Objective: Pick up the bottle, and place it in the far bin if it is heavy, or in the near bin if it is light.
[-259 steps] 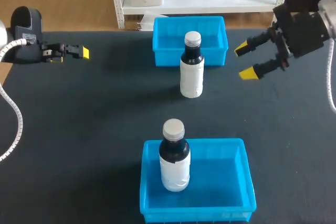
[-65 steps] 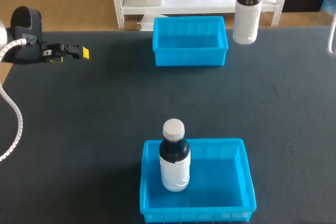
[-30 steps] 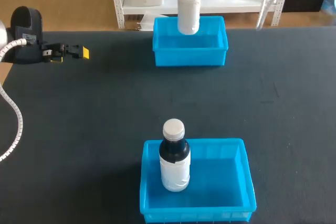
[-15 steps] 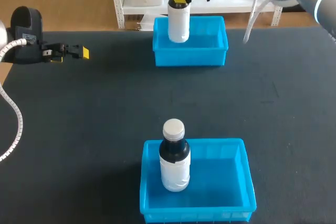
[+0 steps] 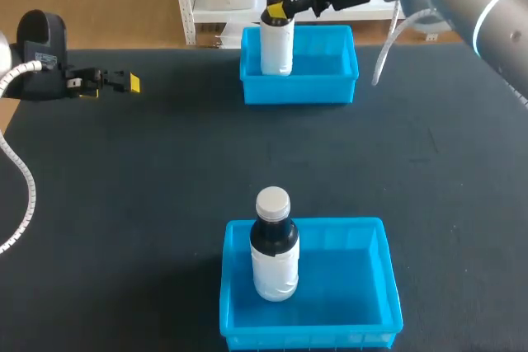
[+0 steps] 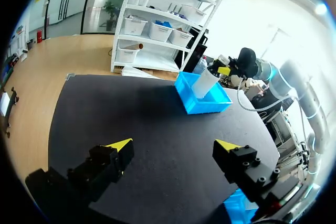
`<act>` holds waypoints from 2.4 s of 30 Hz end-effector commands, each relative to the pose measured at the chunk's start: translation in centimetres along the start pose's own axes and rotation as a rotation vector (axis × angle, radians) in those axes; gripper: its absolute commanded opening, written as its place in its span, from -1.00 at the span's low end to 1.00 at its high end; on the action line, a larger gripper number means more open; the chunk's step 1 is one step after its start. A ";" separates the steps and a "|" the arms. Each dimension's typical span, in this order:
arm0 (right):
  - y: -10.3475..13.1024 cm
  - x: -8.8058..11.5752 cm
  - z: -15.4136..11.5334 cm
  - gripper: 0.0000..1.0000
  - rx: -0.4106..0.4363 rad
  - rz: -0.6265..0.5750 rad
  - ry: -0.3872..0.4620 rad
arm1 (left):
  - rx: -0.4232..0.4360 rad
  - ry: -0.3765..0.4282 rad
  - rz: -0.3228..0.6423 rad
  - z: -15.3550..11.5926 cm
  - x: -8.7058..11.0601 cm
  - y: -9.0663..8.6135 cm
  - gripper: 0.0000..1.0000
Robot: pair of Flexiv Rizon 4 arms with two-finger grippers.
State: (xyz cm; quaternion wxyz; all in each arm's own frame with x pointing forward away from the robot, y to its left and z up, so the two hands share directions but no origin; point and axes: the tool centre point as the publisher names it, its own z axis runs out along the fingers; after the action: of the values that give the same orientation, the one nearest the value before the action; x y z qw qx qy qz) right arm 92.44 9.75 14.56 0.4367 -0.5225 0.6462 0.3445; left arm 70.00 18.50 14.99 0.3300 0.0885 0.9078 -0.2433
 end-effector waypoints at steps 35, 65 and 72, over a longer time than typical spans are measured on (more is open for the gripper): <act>-1.7 2.1 -3.4 1.00 -0.310 0.074 0.087 | 0.000 0.000 0.000 0.0 0.0 0.0 1.00; 12.7 1.7 -21.3 1.00 0.007 0.096 0.167 | 0.000 0.000 0.000 0.0 0.0 0.0 1.00; 16.9 2.0 -21.7 1.00 0.057 0.139 0.196 | 0.000 0.000 0.000 0.0 0.0 0.0 1.00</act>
State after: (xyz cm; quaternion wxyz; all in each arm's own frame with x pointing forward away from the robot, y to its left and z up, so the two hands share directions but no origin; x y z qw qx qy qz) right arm 77.14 -6.90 19.66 0.2367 -0.5676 0.6427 0.4570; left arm 70.00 18.50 14.99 0.3300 0.0885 0.9078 -0.2433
